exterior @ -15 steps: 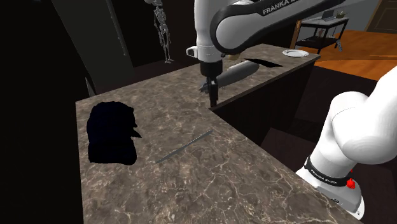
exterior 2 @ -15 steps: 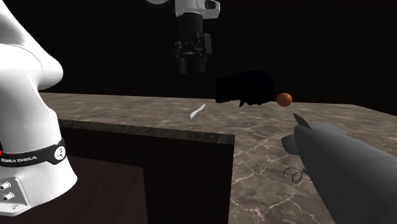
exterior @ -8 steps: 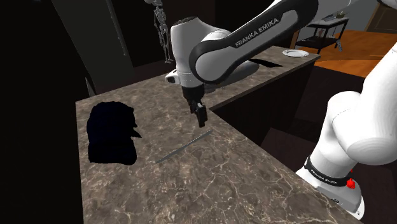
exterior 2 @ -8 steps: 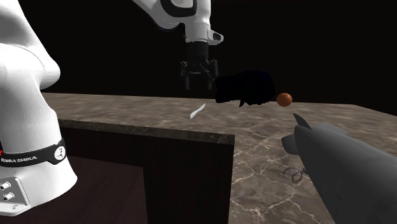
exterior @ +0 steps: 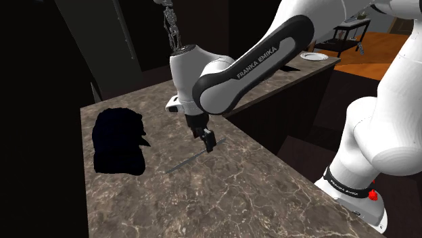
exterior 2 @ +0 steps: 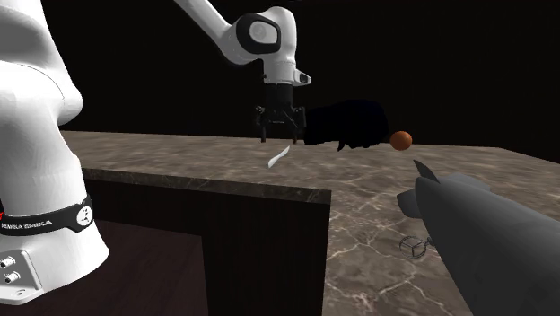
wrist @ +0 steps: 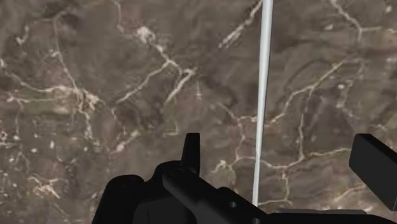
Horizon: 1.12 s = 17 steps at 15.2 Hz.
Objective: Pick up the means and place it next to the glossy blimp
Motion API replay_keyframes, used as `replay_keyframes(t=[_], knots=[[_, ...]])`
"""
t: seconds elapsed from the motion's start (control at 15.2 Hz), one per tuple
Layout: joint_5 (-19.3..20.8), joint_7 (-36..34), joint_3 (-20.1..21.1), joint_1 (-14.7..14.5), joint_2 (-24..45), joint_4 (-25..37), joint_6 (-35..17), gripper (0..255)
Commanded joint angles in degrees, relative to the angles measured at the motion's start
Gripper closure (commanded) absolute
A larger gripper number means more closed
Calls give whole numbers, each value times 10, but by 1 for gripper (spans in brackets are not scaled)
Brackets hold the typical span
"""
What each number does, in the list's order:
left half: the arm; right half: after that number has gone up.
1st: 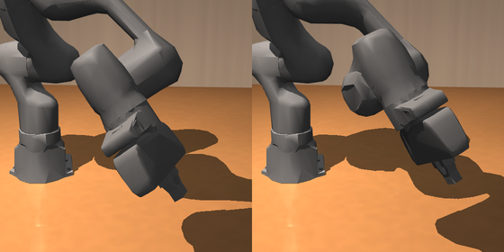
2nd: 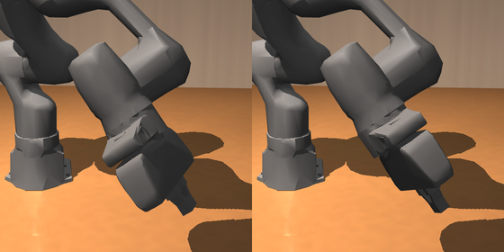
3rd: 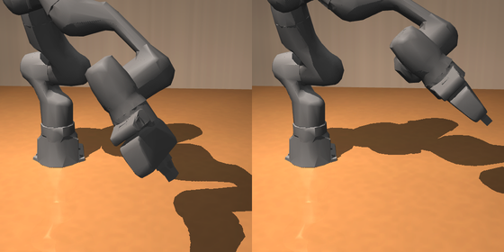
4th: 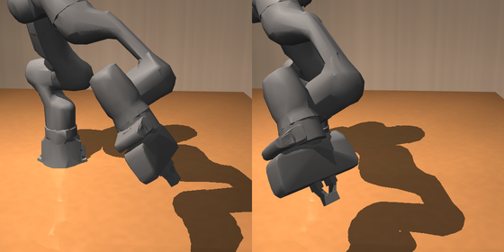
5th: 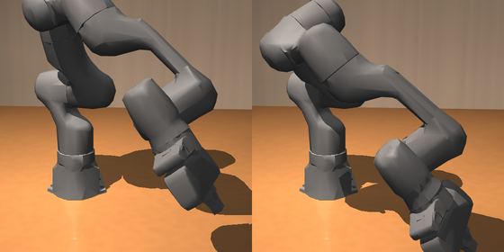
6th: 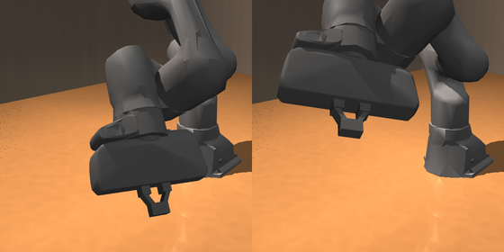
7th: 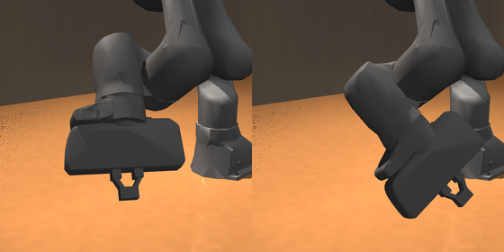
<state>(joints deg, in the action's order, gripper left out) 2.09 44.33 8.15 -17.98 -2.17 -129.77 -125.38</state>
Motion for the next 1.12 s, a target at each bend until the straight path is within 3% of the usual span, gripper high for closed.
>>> replay_keyframes(t=[0.0,0.66,0.73,1.06], knots=[[2,0,0,0,8,-8,-16,0],[5,-2,0,1,19,-17,-36,0],[5,-2,0,1,19,-17,-36,255],[5,-2,0,1,19,-17,-36,255]])
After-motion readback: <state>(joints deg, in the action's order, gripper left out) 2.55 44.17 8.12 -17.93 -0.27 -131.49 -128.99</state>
